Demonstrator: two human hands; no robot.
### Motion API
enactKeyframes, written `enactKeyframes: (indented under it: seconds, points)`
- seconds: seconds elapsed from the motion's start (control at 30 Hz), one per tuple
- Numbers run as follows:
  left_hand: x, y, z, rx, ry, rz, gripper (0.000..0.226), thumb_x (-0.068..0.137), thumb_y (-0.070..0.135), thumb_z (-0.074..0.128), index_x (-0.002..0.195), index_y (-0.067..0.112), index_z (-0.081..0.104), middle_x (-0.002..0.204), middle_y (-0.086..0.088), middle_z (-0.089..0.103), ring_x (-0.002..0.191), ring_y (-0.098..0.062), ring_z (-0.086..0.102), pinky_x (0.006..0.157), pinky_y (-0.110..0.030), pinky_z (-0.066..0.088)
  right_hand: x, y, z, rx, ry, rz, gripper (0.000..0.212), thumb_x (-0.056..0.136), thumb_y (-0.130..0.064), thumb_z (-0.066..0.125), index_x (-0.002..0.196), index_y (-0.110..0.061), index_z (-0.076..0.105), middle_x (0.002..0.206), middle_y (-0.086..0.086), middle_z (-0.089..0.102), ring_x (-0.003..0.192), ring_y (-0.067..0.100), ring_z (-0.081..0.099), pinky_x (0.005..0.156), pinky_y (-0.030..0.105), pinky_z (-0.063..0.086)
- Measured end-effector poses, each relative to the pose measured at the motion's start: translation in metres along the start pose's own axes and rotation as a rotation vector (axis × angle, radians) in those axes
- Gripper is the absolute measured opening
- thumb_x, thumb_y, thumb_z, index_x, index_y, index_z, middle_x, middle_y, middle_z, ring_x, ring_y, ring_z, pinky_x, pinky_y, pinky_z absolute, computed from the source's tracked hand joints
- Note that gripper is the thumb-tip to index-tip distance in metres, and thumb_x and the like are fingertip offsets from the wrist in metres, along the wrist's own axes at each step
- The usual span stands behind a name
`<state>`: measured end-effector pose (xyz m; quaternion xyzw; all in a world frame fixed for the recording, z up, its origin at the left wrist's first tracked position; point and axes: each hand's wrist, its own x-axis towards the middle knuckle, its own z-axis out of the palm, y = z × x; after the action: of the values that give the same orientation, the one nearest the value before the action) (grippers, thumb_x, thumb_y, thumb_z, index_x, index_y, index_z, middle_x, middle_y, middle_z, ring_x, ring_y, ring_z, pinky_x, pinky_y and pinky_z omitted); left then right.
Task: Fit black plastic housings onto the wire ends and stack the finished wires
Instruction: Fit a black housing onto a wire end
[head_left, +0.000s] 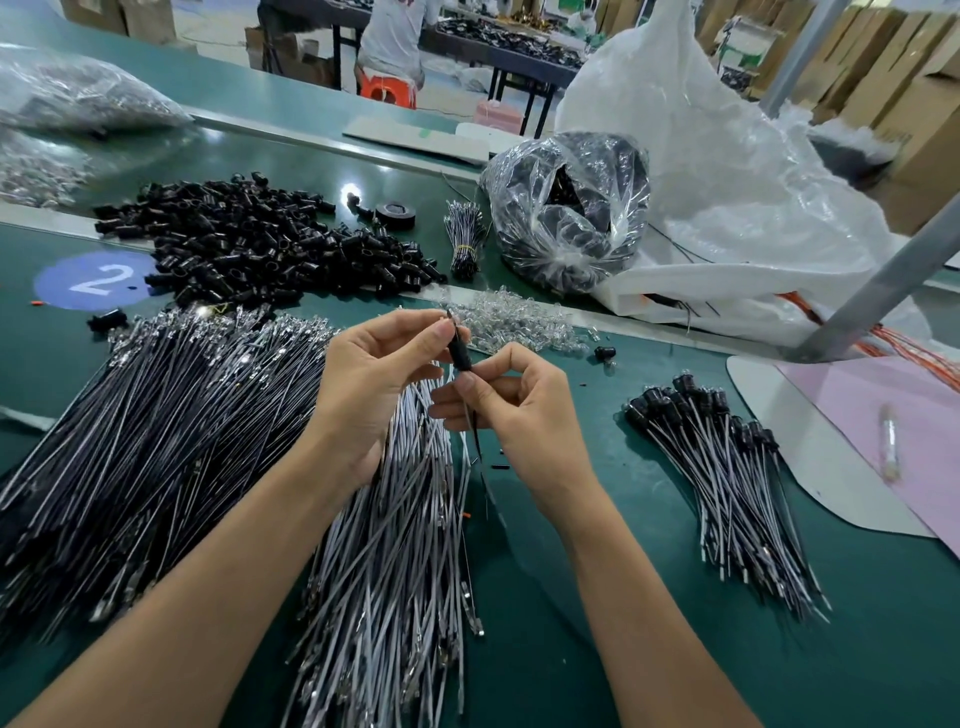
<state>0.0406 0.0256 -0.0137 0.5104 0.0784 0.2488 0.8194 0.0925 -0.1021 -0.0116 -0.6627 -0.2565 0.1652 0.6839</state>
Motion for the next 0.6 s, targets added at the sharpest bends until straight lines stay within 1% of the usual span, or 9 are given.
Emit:
enactKeyframes:
  seconds: [0.07,0.2,0.37,0.5,0.6]
  points:
    - [0.0003,0.0002,0.0000,-0.018,-0.008,0.000,0.017,0.072,0.018,0.071,0.087,0.009,0.071,0.084,-0.004,0.076,0.076,-0.012,0.070,0.067,-0.018,0.053,0.0001,0.0003,0.0009,0.007,0.000,-0.006,0.016,0.092,0.002,0.061,0.081,-0.005,0.052,0.076,0.011,0.074,0.066,0.024,0.073,0.060,0.025,0.056]
    - [0.0013,-0.0001,-0.0006,-0.036,-0.035,0.011,0.018,0.074,0.017,0.069,0.089,0.007,0.069,0.087,-0.007,0.076,0.077,-0.014,0.071,0.069,-0.020,0.054,0.0002,0.0010,0.0021,0.041,0.006,-0.027,0.020,0.093,0.004,0.059,0.079,-0.007,0.049,0.075,0.010,0.074,0.065,0.025,0.073,0.059,0.026,0.057]
    - [0.0013,-0.0007,-0.0012,-0.088,-0.058,0.026,0.014,0.075,0.014,0.068,0.086,0.006,0.069,0.087,-0.010,0.076,0.074,-0.016,0.072,0.063,-0.021,0.055,-0.0002,0.0003,0.0029,0.104,-0.002,-0.017,0.020,0.094,0.004,0.057,0.080,-0.006,0.048,0.078,0.014,0.075,0.068,0.027,0.074,0.061,0.029,0.059]
    - [0.0022,-0.0014,-0.0030,-0.091,-0.065,0.038,0.018,0.069,0.018,0.074,0.084,0.008,0.072,0.089,-0.012,0.076,0.076,-0.018,0.072,0.065,-0.024,0.057,-0.0002,-0.0007,0.0022,0.113,0.008,-0.018,0.020,0.093,0.005,0.058,0.079,-0.005,0.048,0.077,0.015,0.074,0.067,0.027,0.073,0.060,0.029,0.058]
    - [0.0028,-0.0017,-0.0045,-0.070,-0.064,0.055,0.019,0.067,0.023,0.076,0.082,0.013,0.075,0.090,-0.011,0.076,0.078,-0.017,0.072,0.069,-0.022,0.056,0.0002,-0.0006,0.0013,0.081,0.013,-0.018,0.019,0.092,0.005,0.059,0.079,-0.005,0.049,0.077,0.015,0.074,0.066,0.026,0.073,0.060,0.030,0.059]
